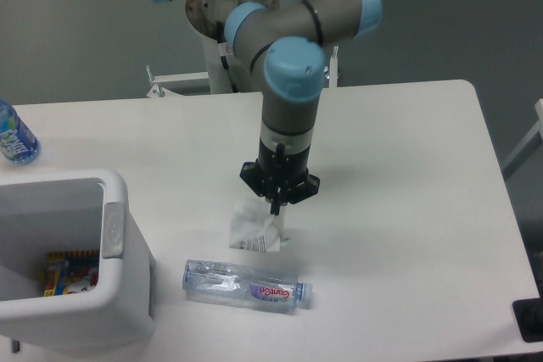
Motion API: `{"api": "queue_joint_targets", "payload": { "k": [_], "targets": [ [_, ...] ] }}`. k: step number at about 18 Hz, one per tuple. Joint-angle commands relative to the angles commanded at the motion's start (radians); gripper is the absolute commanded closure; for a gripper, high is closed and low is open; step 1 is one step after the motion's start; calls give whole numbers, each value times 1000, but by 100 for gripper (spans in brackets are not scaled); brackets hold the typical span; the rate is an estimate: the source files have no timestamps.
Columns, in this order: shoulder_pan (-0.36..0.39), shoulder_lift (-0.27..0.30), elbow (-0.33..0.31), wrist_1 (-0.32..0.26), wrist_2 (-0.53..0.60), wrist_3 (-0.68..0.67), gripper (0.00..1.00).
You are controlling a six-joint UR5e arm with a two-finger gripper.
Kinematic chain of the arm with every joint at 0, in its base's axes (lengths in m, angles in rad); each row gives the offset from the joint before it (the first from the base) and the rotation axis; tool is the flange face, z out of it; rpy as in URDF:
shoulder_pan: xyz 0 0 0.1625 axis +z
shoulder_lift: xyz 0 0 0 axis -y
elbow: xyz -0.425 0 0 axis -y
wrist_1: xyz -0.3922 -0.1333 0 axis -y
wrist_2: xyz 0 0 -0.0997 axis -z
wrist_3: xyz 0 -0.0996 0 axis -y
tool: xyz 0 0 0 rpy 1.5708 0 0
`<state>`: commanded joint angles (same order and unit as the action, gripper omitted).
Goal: Place the trash in the trash can
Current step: 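Lift the tissue and carry it over the white trash bin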
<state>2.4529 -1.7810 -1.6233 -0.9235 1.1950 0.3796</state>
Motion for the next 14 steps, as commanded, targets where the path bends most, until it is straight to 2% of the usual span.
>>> {"api": "queue_joint_targets", "payload": {
  "k": [5,7,8,12,14],
  "targets": [
    [-29,-8,179,5,-83,-348,100],
    [-66,-14,245,5,-84,-436,100],
    [-107,-14,275,5,-84,-474,100],
    [-245,-9,277,5,-84,-545,100],
    [-290,-14,272,5,-84,-564,100]
  ]
}}
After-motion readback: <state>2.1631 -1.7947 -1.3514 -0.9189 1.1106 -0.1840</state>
